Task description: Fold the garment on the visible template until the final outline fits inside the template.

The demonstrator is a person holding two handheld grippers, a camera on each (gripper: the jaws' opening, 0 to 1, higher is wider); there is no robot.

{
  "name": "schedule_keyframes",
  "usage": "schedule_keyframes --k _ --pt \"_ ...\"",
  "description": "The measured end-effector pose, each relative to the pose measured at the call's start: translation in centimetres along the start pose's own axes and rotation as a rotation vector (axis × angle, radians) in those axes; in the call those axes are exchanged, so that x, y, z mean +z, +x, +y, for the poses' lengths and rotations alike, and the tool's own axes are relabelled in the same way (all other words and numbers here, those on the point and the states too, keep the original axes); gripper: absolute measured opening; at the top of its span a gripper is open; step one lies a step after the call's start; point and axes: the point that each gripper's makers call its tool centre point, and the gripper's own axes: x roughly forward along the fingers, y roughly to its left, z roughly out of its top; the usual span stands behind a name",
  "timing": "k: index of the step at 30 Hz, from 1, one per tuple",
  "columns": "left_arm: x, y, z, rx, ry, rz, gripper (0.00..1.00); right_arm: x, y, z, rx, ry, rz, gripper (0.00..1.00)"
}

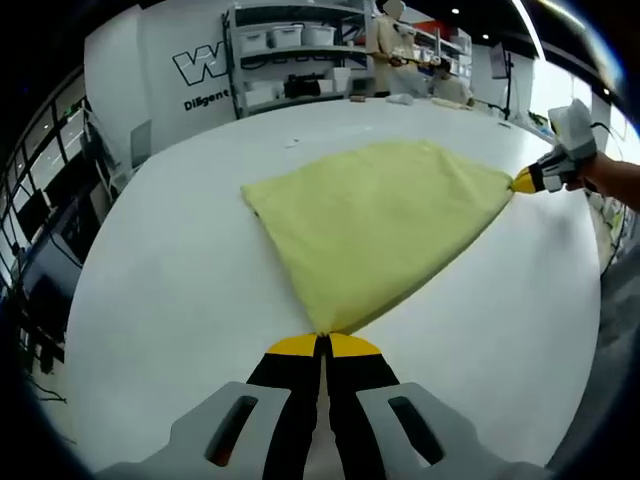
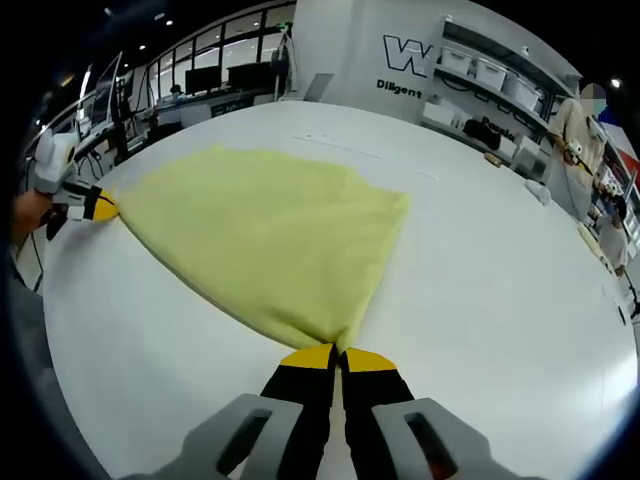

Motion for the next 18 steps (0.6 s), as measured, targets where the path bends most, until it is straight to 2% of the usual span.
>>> schedule_keyframes --k 8,18 --pt "-0.7 -1.3 -1.0 -0.010 0.016 0.013 0.00 -1.5 -1.5 0.7 0.010 0.000 0.050 0.00" --pt "-1.6 -2.6 -2.1 -0.023 0.033 0.044 0.00 -2.5 -3.0 1.6 0.019 -0.023 0.092 0.00"
